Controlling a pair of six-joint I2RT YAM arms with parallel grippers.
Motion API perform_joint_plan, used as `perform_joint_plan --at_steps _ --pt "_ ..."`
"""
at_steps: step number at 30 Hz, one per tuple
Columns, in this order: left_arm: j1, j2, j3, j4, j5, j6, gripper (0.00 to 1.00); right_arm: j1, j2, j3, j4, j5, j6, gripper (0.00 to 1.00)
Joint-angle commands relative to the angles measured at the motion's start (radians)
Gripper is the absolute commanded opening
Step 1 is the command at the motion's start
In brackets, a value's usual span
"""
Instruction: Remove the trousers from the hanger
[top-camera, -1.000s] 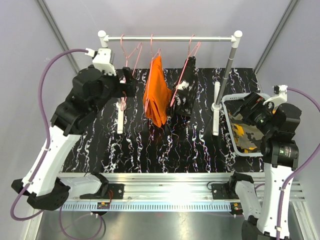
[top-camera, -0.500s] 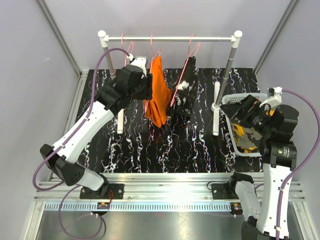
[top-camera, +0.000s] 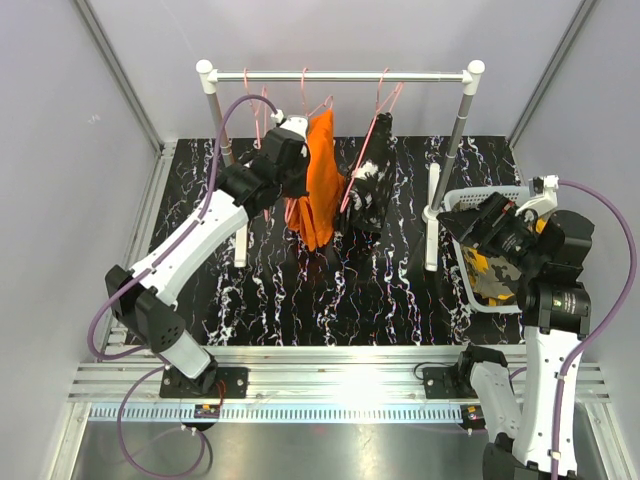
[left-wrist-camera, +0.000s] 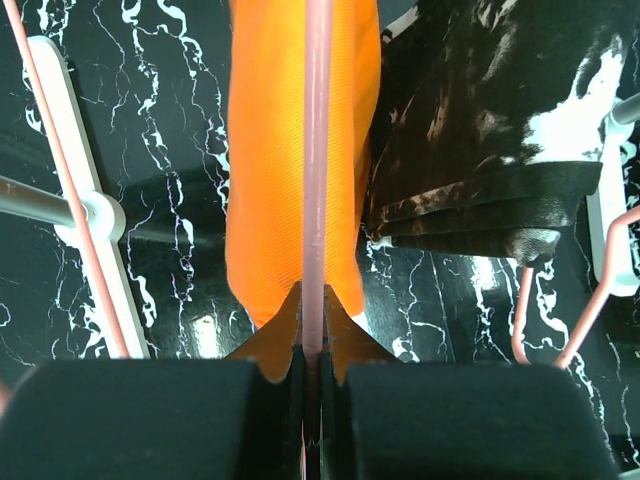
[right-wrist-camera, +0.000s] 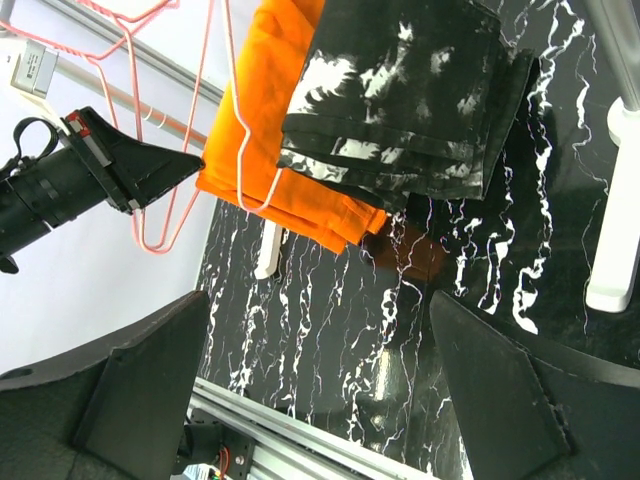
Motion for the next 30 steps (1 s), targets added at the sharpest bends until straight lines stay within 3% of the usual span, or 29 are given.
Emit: perform_joint_plan --at_steps 1,9,12,20,24,30 --pt "-0.003 -0.031 0.087 0.027 -0.013 -0.028 0.0 0.003 -0.008 -0.01 0.059 -0.036 -0.017 0.99" --pt "-0.003 -0.095 0.15 0.082 -0.022 -0.074 0.0 0.003 0.044 -0.053 0.31 -0.221 0.034 0.99" --pt "-0.003 -0.121 0.165 0.111 -0.026 -0.078 0.0 0.028 0.115 0.02 0.314 -0.235 0.011 0.99" --pt "-0.009 -0.199 0.167 0.192 -0.027 -0.071 0.0 0.406 0.319 0.328 0.053 0.14 -0.265 1.0" --pt "-0.015 -0.197 0.203 0.18 -0.014 -0.071 0.0 0.53 0.379 0.401 0.064 0.209 -0.338 0.99" --pt "-0.043 -0.219 0.298 0.087 -0.036 -0.129 0.0 0.885 0.449 0.373 0.151 0.596 -0.527 0.99"
